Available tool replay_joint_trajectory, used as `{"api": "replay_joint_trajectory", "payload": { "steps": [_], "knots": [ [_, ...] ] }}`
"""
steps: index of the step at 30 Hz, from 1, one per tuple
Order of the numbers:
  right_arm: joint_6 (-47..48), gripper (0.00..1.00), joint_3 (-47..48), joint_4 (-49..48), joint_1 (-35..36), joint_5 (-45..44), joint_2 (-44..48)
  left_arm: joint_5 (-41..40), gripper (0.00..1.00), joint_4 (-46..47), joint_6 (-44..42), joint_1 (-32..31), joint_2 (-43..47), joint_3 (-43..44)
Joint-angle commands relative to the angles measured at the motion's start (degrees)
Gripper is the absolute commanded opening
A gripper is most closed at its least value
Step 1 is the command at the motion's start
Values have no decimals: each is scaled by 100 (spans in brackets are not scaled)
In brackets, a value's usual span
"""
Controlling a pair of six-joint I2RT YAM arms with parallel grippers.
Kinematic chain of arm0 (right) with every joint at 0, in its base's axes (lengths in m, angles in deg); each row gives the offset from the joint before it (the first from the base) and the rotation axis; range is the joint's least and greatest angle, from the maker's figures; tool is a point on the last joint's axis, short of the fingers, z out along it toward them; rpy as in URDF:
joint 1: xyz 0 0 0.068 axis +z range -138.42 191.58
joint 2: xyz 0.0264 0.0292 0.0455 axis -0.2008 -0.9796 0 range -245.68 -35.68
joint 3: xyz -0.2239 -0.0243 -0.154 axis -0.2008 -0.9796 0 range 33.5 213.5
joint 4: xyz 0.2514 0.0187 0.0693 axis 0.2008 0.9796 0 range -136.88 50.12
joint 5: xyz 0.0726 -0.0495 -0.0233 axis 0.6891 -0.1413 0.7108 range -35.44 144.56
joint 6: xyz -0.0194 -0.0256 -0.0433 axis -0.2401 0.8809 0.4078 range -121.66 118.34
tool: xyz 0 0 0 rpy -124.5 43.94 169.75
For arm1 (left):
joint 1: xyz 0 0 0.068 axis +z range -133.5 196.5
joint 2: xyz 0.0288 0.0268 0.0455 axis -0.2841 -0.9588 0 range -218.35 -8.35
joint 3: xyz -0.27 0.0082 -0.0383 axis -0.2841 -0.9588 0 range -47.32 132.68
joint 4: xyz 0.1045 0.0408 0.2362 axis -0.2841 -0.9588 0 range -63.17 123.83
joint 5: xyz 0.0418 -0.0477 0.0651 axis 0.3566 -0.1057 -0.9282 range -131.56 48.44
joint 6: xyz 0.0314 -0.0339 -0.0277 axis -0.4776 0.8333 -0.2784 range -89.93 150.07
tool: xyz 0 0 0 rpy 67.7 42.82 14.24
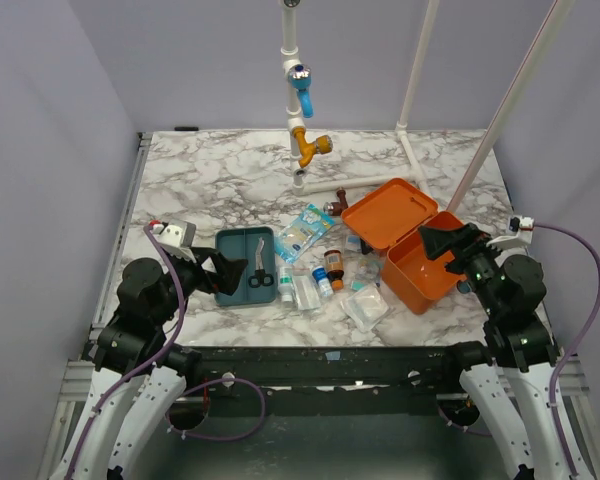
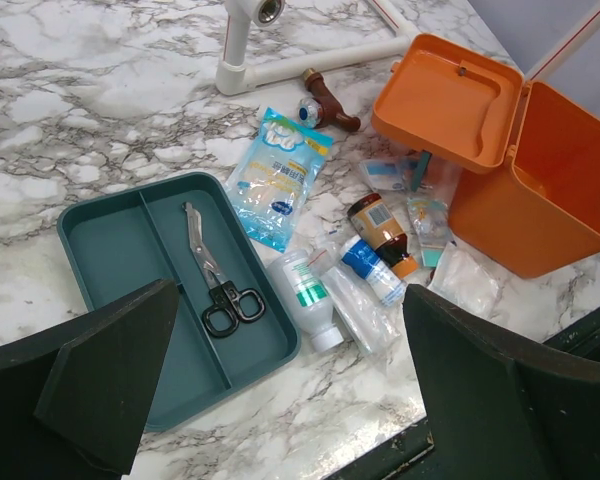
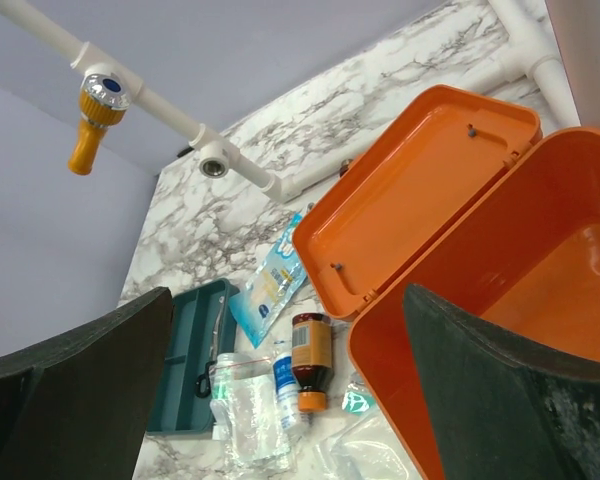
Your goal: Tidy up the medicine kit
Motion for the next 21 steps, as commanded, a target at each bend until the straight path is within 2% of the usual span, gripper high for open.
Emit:
{"api": "replay_joint_trajectory", "payload": {
  "steps": [1, 12, 16, 21],
  "knots": [
    [138, 100, 106, 185, 12, -152, -39, 207, 98, -53, -118, -11, -6, 170],
    [267, 100, 1, 126, 16, -191, -208, 163, 99, -62, -101, -11, -15, 164],
    [699, 100, 19, 102, 22, 307, -294, 98, 98, -190, -101, -11, -99, 231],
    [1093, 100, 304, 348, 22, 403, -800, 141, 99, -199, -61, -11, -172, 222]
  ]
}}
